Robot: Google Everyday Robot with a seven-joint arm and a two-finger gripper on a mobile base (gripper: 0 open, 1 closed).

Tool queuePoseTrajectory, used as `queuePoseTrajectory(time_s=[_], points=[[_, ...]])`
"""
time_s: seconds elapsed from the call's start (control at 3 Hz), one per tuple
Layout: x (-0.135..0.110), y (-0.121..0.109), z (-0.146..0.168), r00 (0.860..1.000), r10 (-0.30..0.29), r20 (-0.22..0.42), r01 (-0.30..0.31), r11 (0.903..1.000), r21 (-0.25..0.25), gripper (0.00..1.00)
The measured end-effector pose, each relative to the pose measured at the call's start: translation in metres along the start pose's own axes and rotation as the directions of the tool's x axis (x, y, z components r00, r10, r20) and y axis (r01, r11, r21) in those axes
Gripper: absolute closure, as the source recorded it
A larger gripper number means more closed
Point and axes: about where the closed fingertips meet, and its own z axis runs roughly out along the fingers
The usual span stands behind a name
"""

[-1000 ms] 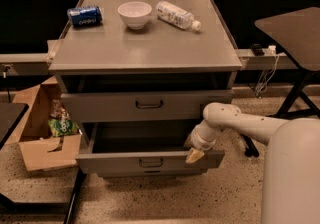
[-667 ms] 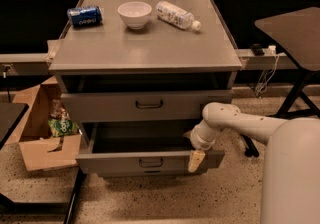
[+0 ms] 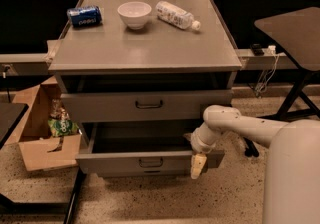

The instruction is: Open middle drawer

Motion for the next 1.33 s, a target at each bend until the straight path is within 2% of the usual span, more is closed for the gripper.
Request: queuePoseTrajectory(time_s=[0.33, 0.67, 1.33], points=[[0.032, 0.014, 0.02, 1.0, -0.019, -0.004, 0.019, 0.999, -0.04, 0.0], [0.039, 0.02, 0.022, 1.0, -0.024, -0.005, 0.024, 0.9983, -0.053, 0.18], [0.042, 0.024, 0.021, 1.0, -0.028, -0.008, 0.028, 0.9981, -0.055, 0.64]])
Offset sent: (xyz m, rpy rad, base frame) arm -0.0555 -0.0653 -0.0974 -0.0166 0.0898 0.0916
